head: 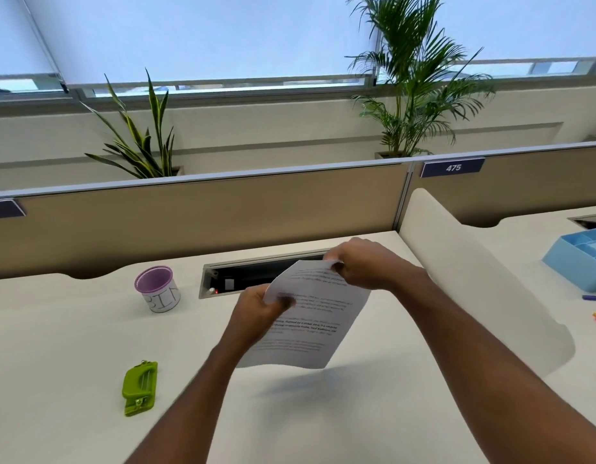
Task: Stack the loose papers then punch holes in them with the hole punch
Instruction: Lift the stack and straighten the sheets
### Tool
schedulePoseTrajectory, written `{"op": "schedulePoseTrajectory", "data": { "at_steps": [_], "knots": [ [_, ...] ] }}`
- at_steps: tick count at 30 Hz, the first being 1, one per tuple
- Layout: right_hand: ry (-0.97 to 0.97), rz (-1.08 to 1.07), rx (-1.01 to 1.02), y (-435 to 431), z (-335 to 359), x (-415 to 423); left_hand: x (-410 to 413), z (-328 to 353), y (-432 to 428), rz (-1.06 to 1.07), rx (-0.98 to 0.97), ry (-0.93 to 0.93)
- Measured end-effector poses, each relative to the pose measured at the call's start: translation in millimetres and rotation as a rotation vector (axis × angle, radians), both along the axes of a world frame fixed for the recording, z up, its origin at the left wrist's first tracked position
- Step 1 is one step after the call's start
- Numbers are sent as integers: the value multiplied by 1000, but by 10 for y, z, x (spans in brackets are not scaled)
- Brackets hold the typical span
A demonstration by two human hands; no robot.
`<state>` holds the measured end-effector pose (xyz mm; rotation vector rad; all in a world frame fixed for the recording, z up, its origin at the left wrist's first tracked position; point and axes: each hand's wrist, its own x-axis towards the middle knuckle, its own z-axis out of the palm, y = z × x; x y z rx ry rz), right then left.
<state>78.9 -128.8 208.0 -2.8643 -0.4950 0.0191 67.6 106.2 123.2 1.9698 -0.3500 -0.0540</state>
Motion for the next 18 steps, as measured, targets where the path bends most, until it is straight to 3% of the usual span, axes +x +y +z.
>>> {"op": "schedulePoseTrajectory", "data": {
  "at_steps": [3, 10, 14, 18],
  "knots": [
    [-14, -62, 203, -114, 57, -32, -4, 13, 54, 28, -132, 46],
    [202, -212, 1130, -478, -410, -128, -19, -43, 219, 178, -456, 164],
    [376, -95, 1332, -261, -787, -212, -49, -144, 160, 187, -501, 213],
    [279, -201, 1392, -58, -1032, -279, -66, -275, 125, 184, -483, 219]
  ]
}}
